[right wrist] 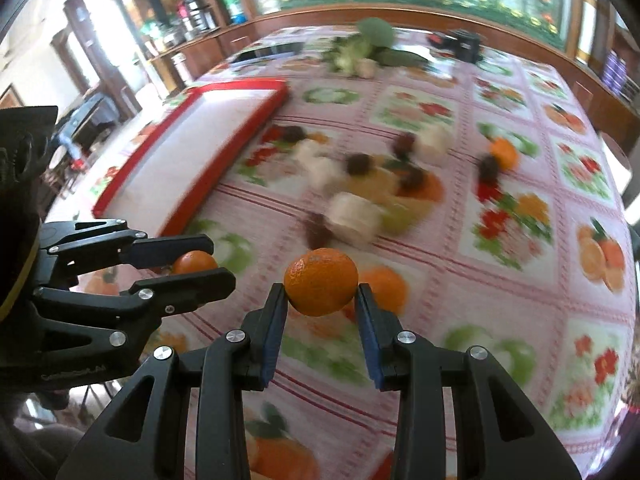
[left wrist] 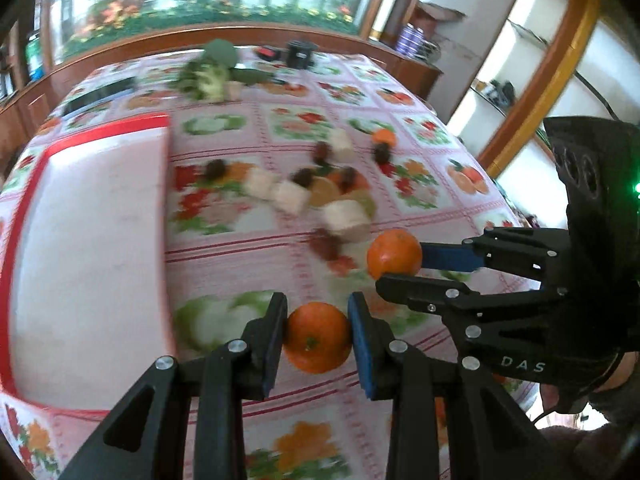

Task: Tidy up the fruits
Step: 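Carry both oranges into the red-rimmed tray and open both grippers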

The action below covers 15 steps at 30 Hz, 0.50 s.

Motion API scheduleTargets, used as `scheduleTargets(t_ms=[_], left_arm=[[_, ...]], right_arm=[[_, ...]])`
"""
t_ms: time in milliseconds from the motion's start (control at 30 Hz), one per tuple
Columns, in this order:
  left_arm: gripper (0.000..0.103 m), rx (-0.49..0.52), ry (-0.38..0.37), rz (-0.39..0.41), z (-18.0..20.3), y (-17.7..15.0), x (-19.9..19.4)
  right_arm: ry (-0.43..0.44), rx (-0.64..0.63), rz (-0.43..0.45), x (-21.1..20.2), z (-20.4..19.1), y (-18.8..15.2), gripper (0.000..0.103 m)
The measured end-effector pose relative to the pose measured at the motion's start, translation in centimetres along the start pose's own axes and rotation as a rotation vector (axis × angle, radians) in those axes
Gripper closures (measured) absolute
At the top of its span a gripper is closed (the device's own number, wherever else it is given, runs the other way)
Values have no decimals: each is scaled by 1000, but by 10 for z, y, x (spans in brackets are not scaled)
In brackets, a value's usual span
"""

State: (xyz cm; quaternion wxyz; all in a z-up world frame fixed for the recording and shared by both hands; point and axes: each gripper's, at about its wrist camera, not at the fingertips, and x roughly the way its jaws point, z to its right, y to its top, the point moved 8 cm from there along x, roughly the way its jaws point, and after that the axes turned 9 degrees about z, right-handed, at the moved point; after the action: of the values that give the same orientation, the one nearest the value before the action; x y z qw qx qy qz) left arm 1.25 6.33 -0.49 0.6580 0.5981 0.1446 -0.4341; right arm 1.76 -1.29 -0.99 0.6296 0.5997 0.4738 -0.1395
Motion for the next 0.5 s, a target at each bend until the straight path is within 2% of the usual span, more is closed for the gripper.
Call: scheduleTargets(t_ms=[200, 500], left_arm=[[69, -75, 90, 32, -58, -2, -24], [69, -186, 238, 42, -149, -12, -47]], right_arm=[[83, -102, -1, 25, -61, 31, 69], [186, -233, -46, 72, -137, 44, 70]])
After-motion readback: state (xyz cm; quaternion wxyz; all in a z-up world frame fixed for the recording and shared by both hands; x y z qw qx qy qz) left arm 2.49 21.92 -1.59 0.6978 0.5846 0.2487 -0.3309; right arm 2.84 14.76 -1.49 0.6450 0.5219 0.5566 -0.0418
